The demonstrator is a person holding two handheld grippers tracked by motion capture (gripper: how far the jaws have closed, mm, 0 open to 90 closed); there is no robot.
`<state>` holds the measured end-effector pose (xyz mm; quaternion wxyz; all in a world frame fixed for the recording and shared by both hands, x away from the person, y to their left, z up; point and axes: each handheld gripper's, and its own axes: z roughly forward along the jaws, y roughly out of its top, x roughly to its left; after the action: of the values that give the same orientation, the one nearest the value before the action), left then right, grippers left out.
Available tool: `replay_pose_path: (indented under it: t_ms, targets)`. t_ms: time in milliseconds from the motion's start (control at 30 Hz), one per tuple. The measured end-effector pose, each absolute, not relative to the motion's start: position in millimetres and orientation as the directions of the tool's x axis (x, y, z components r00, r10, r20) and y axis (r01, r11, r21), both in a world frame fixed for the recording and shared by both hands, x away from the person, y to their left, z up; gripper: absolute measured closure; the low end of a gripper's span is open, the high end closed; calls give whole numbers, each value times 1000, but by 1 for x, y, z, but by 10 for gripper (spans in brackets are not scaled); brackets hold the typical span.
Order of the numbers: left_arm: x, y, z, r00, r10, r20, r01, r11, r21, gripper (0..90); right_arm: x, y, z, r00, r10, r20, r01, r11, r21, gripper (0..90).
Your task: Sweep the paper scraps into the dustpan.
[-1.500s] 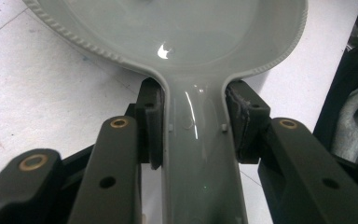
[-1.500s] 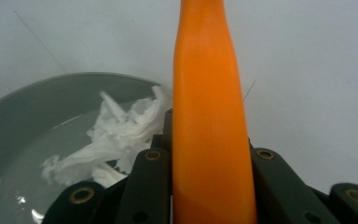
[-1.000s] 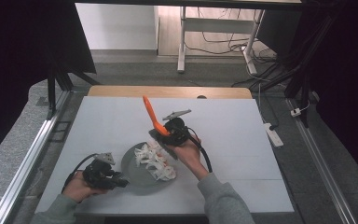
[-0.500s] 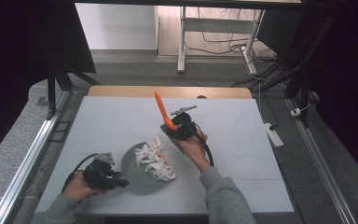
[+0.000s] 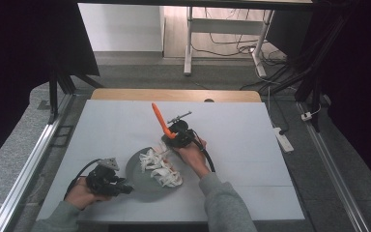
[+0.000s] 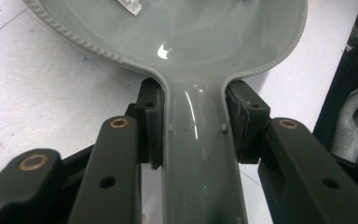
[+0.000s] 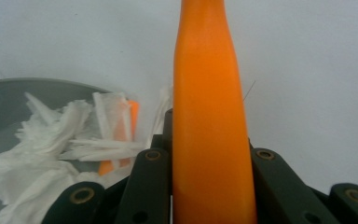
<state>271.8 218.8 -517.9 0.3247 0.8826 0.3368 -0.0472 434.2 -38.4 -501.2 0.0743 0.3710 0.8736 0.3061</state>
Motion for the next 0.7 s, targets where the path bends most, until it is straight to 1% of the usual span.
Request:
replay_pose_path:
  t_ms: [100, 200, 333, 433, 567, 700]
  targets:
    - [272, 219, -518, 769, 564, -302, 625, -563, 541, 610, 430, -34, -502, -725, 681, 107, 599, 546, 586, 771]
    - [272, 219, -518, 770, 564, -300, 624, -565, 540, 611, 423, -32, -503, -739, 658, 147, 603, 549, 578, 771]
    - [272, 219, -518, 769, 565, -299, 624, -564, 541, 611, 408, -27, -502, -763, 629, 147, 581, 568, 583, 771]
    - [272, 219, -518, 769, 566, -298, 624, -564, 541, 611, 398, -27, -500, -778, 597, 195, 578, 560, 593, 771]
    - [271, 218, -518, 768, 567, -297, 625, -563, 541, 610, 385, -23, -496, -818, 542, 194, 534, 589, 606, 771]
    - [271, 219, -518, 768, 567, -297, 625, -562, 541, 611, 381, -25, -486, -830, 521, 197, 511, 571, 642, 770]
